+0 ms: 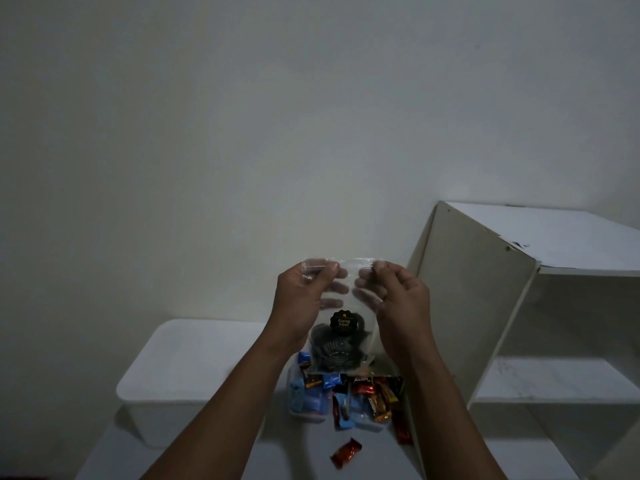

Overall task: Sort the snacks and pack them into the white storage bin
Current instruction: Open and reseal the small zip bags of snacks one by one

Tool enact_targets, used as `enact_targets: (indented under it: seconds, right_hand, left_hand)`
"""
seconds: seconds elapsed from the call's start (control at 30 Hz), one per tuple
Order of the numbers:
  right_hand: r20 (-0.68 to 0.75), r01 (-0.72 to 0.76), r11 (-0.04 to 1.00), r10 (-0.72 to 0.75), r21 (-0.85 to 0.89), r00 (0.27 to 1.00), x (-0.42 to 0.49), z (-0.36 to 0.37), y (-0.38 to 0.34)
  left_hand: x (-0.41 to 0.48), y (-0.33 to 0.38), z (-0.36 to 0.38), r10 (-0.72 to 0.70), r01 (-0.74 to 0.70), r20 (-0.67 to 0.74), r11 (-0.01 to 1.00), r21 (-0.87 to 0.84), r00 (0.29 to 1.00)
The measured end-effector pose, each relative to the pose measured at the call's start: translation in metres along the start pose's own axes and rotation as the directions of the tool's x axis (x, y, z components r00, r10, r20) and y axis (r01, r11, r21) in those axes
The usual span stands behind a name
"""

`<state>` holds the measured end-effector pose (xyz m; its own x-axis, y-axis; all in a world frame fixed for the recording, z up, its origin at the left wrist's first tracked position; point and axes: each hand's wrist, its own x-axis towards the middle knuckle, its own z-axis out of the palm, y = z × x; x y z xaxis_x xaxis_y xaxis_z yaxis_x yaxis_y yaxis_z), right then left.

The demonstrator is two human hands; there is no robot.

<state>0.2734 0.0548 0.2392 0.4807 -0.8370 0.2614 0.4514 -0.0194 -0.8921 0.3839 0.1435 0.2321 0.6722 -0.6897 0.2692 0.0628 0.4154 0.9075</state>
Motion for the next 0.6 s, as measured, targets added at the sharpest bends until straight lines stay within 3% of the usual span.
enact_targets:
  seconds: [0.37,0.6]
  right_hand:
    - [-0.081,0.107,0.992,-0.111,-0.062,0.990,0.004,0.011,0.006]
    - [0.019,0.076,0.981,-0.074,-0.177,0.997,0.003,0.006,0.003]
  left_hand:
    - [0.005,0.000,0.001,0.003,-0.003,-0.006,1.000,-0.023,1.000]
    - [0.006,-0.002,-0.003,0.010,-0.010,0.009,1.000,0.018,1.000]
